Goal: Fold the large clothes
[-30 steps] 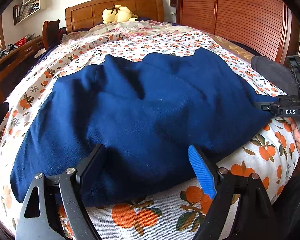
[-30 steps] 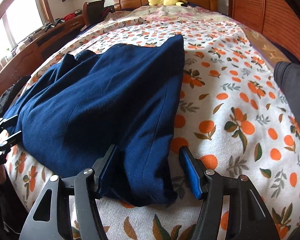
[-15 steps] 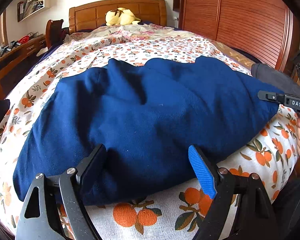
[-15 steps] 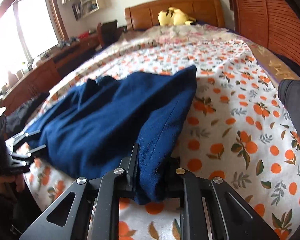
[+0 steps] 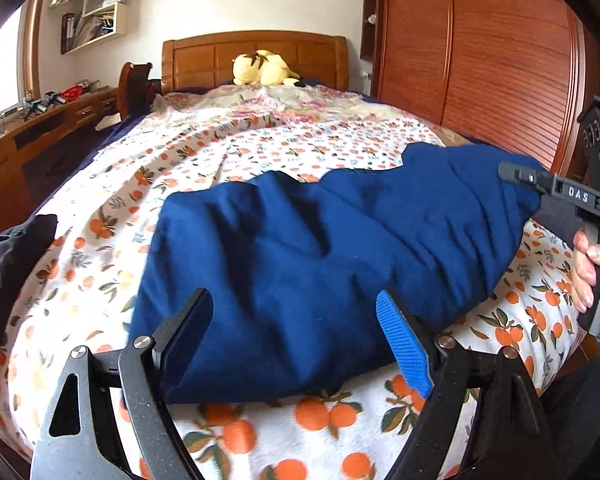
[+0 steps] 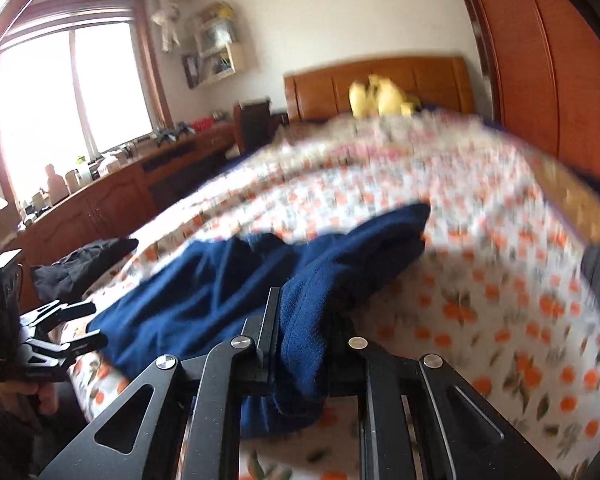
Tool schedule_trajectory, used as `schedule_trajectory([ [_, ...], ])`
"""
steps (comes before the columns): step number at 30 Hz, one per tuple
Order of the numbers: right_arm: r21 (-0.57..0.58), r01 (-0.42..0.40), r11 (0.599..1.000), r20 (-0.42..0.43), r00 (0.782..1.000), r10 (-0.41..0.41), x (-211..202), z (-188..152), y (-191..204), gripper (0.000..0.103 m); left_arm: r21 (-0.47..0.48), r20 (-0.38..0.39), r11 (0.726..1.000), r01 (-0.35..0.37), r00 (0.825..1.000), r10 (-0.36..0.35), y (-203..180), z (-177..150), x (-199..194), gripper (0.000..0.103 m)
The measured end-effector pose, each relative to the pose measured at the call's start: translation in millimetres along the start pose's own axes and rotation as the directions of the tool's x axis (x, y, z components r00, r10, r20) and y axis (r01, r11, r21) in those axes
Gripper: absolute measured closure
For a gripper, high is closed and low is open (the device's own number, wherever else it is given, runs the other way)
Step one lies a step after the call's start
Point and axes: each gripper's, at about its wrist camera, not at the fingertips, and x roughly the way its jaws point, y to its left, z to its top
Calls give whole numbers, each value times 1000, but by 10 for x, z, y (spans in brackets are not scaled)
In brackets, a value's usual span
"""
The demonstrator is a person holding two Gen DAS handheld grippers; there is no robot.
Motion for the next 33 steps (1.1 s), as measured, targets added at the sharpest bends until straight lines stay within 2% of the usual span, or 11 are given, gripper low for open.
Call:
schedule_trajectory([
  [9, -154, -34, 987, 5, 999, 35, 336, 221, 778, 88, -36, 41, 999, -28, 999, 29, 506, -88, -329, 18],
  [17, -253, -122, 960, -67, 992, 108, 978, 466, 1583, 90, -79, 62, 993, -83, 994, 88, 1118, -235, -708, 18],
  [22, -286, -213, 934, -155, 972, 174, 1476, 407, 2036, 91, -110, 60, 985, -131, 989, 138, 1459, -332, -866, 18],
  [25, -274, -272, 923, -236, 949, 209, 1838, 342, 2072, 91, -131, 52, 980, -152, 986, 160, 1625, -393, -912, 18],
  [28, -282, -269, 921, -270, 943, 193, 2036, 320, 2130, 91, -143, 48, 976, -167, 983, 176, 1717, -430, -934, 18],
  [30, -263, -291, 920, -290, 933, 212, 2077, 358, 2104, 87, -147, 48, 974, -169, 983, 178, 1744, -449, -942, 18],
  [33, -261, -271, 926, -266, 943, 201, 1983, 488, 1984, 73, -154, 46, 975, -160, 984, 169, 1730, -439, -902, 18],
])
